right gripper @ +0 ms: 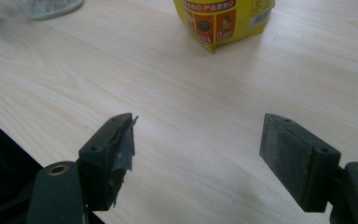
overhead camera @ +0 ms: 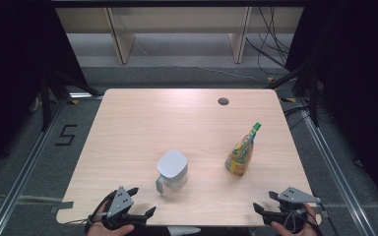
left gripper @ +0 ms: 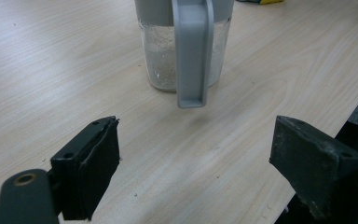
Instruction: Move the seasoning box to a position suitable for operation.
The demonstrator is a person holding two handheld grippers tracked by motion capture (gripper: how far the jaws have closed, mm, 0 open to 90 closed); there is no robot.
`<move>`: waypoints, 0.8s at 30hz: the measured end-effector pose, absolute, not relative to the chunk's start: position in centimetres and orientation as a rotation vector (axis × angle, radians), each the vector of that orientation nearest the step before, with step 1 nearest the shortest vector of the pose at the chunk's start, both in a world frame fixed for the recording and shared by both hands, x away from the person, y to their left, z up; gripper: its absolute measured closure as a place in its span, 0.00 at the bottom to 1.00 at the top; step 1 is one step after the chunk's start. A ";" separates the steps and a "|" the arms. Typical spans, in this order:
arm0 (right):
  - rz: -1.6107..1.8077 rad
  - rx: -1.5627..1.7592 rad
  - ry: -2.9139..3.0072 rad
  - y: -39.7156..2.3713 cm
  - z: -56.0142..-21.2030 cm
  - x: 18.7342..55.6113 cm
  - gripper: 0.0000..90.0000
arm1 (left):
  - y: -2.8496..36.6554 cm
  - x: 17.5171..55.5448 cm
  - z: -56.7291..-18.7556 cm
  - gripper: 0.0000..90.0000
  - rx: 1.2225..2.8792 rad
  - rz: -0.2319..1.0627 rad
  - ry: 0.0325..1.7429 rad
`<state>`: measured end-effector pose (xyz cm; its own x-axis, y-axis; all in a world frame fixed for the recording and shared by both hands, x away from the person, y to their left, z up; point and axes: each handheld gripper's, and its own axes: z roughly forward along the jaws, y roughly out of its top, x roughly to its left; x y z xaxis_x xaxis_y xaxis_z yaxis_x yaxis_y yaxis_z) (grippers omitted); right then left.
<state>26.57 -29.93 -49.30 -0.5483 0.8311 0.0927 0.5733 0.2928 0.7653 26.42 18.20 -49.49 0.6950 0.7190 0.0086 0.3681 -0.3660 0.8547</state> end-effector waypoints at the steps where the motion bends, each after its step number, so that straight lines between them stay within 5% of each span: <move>1: 1.121 1.272 2.244 -29.9 -49.3 26.6 0.30 | 18.2 26.3 -49.5 0.17 1.976 0.466 0.858; 24: 1.114 1.314 2.246 -29.7 -49.2 26.8 0.30 | 18.2 26.2 -49.4 0.18 1.934 0.467 0.877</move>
<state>26.81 -29.70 -49.24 -0.5317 0.8393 0.1136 0.5985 0.2774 0.7516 26.15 18.16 -49.37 0.6727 0.7392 -0.0323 0.3856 -0.3130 0.8680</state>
